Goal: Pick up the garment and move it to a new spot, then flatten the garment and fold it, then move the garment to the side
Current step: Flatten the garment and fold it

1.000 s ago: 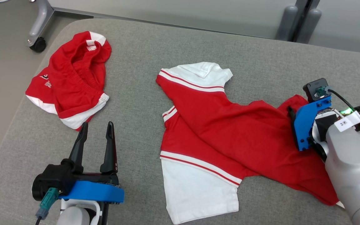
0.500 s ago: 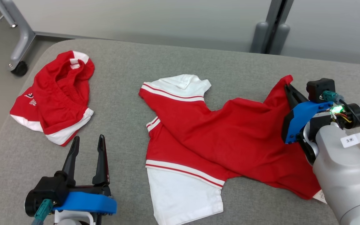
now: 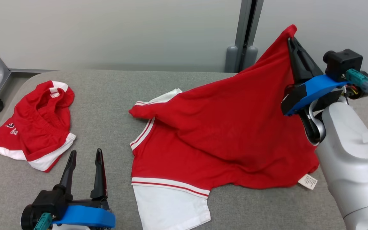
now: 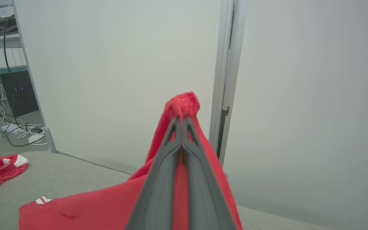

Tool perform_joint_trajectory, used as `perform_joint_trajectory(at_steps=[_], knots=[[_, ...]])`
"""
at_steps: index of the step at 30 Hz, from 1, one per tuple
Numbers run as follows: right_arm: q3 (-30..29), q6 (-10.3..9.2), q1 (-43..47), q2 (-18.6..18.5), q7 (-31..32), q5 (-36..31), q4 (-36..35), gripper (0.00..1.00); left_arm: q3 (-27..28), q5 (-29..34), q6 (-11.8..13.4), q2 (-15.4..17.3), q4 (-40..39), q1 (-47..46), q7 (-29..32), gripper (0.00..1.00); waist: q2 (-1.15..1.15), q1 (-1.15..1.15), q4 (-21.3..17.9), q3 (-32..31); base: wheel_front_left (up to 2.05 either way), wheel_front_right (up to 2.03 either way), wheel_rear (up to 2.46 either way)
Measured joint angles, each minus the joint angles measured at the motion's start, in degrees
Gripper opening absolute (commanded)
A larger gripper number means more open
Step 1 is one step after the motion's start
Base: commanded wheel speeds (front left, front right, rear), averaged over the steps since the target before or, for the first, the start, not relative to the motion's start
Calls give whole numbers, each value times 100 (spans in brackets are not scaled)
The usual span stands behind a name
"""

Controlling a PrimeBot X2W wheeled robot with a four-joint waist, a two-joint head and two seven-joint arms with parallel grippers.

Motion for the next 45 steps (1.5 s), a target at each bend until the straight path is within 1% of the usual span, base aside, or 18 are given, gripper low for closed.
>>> perform_joint_trajectory(at_steps=[9, 14, 19, 25, 29, 30, 31, 32, 34, 35, 36, 37, 38, 41, 42, 43, 45], knots=[[-290, 0, 119, 19, 77, -129, -890, 0, 29, 33, -3, 0, -9, 0, 0, 100, 0, 0, -25, 6, 0, 0, 0], [-426, 0, 214, 103, 304, -257, -1330, 0, 55, 33, -4, 1, -25, -3, 0, 100, 0, 0, -33, 73, 0, 0, 0], [-485, 0, 312, 135, 539, -407, -1492, 0, 19, 18, -12, 1, -23, -48, 0, 100, 0, 0, 22, 155, 0, 0, 0], [-508, 0, 280, 147, 665, -566, -1477, 0, -134, -24, -14, 0, -8, -230, 0, 100, 0, 1, 158, 308, 0, 0, 0], [-417, 0, -41, 179, 704, -679, -1180, 0, -260, -109, -30, 1, 12, -427, 0, 100, 0, 1, 342, 454, 0, 0, 0], [-389, 0, -141, 191, 710, -731, -1063, 0, -315, -123, -30, 1, 21, -476, 0, 100, 0, 1, 401, 492, 0, 0, 0], [-308, 0, -359, 256, 686, -813, -805, 0, -386, -170, -30, 0, 35, -564, 0, 100, 0, 1, 515, 575, 0, 0, 0], [-308, 0, -359, 256, 686, -813, -805, 0, -386, -170, -30, 0, 35, -564, 0, 100, 0, 1, 515, 575, 0, 0, 0], [-218, 0, -604, 332, 628, -872, -503, 0, -461, -213, -30, 2, 46, -655, 0, 100, 0, 1, 631, 671, 0, 0, 0], [-92, 0, -855, 405, 570, -962, -156, 0, -544, -258, -30, -2, 63, -739, 0, 100, 0, 1, 752, 764, 0, 0, 0], [-92, 0, -855, 405, 570, -962, -156, 0, -544, -258, -30, -2, 63, -739, 0, 100, 0, 1, 752, 764, 0, 0, 0], [19, 0, -1096, 481, 466, -965, 177, 0, -584, -307, -30, 1, 78, -799, 0, 100, 0, 1, 861, 862, 0, 0, 0], [19, 0, -1096, 481, 466, -965, 177, 0, -584, -307, -30, 1, 78, -799, 0, 100, 0, 1, 861, 862, 0, 0, 0], [212, 0, -1366, 544, 320, -1025, 671, 0, -675, -358, -31, 1, 97, -877, 0, 100, 0, 2, 1013, 1001, 0, 0, 0], [312, 0, -1493, 566, 237, -1018, 954, 0, -704, -375, -31, 0, 104, -929, 0, 100, 0, 2, 1094, 1085, 0, 0, 0], [312, 0, -1493, 566, 237, -1018, 954, 0, -704, -375, -31, 0, 104, -929, 0, 100, 0, 2, 1094, 1085, 0, 0, 0], [469, 0, -1575, 570, 193, -882, 1229, 0, -716, -407, -31, 2, 120, -966, 0, 100, 0, 2, 1158, 1158, 0, 0, 0]])
